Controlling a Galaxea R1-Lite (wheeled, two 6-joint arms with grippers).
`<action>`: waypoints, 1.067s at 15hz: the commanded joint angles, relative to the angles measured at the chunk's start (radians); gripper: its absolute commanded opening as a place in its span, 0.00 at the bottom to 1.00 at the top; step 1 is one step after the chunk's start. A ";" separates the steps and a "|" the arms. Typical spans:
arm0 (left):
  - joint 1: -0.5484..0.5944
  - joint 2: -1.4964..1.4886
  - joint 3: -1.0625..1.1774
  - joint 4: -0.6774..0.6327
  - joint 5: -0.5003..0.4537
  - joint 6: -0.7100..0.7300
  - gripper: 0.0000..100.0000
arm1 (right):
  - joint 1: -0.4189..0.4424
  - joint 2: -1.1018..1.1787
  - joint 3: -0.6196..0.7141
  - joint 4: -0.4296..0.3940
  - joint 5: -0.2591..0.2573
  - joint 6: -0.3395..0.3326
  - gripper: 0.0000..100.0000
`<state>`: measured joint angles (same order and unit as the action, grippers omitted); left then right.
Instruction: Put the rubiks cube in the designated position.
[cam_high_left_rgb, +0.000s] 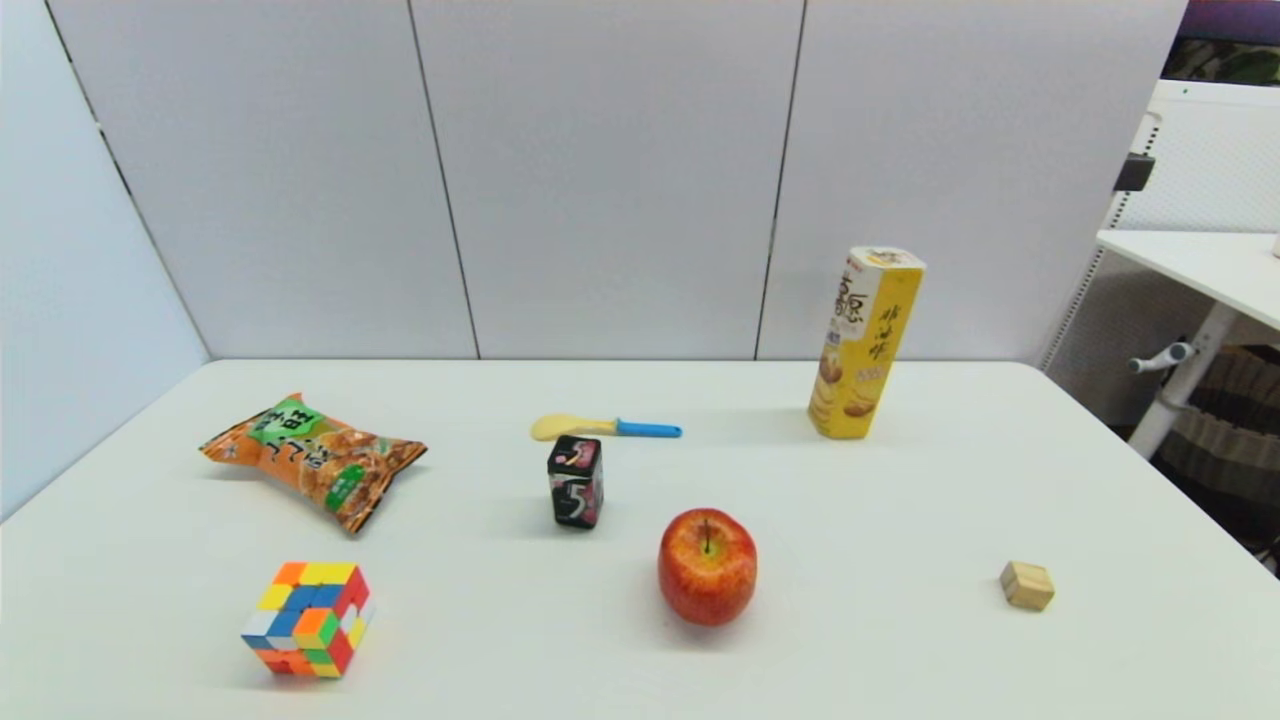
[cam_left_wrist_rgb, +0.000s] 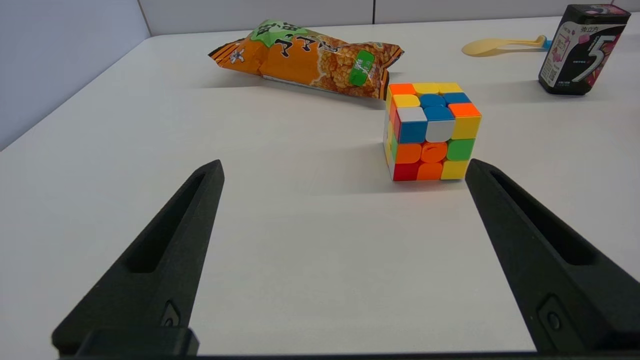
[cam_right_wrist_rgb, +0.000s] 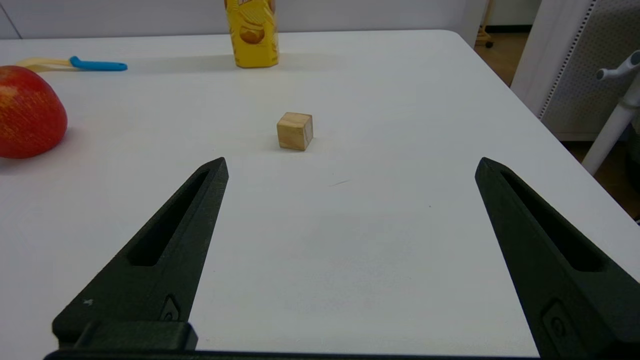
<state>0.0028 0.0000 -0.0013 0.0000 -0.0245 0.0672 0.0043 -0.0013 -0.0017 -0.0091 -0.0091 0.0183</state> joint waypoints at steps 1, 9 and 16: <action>0.000 0.002 0.000 0.003 -0.002 0.000 1.00 | 0.000 0.001 0.000 0.000 0.000 0.000 1.00; -0.003 0.233 -0.114 -0.018 0.003 0.013 1.00 | 0.000 0.001 0.000 0.000 0.000 0.000 1.00; -0.168 0.761 -0.611 -0.003 0.001 0.039 1.00 | 0.000 0.001 0.000 0.000 0.000 0.000 1.00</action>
<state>-0.0606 0.4883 -0.4109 -0.0119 -0.0253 0.1072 0.0043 -0.0013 -0.0017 -0.0085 -0.0091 0.0183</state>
